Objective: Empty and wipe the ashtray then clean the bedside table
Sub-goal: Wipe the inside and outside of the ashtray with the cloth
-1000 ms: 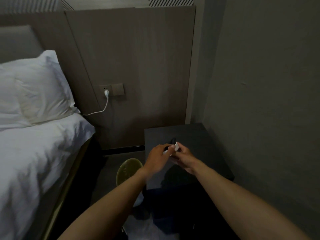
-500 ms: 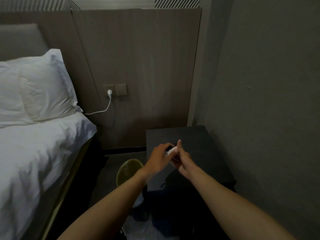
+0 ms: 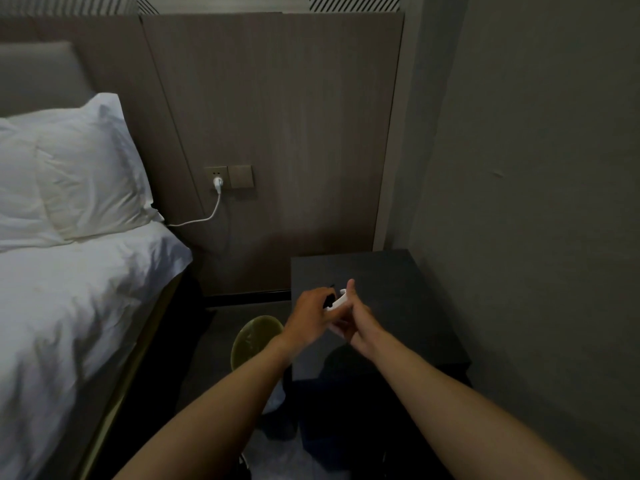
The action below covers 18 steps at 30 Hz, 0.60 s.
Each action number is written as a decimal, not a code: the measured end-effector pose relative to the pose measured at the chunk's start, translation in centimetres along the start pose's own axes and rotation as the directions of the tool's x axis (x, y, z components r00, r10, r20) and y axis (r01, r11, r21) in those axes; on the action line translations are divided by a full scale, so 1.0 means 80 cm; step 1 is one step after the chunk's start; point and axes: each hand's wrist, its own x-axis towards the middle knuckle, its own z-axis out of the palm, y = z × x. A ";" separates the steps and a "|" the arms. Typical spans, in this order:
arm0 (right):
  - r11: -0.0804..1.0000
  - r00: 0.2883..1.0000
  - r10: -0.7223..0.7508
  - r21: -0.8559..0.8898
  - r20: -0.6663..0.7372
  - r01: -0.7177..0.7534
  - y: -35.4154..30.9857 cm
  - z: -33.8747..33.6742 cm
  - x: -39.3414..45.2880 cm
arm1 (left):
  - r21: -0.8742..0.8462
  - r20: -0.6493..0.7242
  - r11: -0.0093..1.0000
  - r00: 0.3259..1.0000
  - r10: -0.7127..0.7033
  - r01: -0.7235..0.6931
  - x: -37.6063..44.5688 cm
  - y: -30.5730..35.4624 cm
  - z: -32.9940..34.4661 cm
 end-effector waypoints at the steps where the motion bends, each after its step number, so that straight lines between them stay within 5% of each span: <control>1: 1.000 1.000 0.001 -0.004 0.001 -0.001 0.001 0.001 0.001 | 0.042 -0.002 0.999 1.000 -0.002 0.002 -0.001 0.002 -0.002; 6: 1.000 1.000 -0.005 -0.018 0.008 0.005 0.007 0.004 0.006 | 0.254 -0.027 0.967 1.000 -0.015 0.021 -0.005 0.004 -0.006; 18: 0.999 1.000 0.028 -0.041 0.009 -0.027 0.016 0.005 0.008 | 0.278 0.052 0.960 0.998 -0.035 0.019 -0.018 -0.012 -0.008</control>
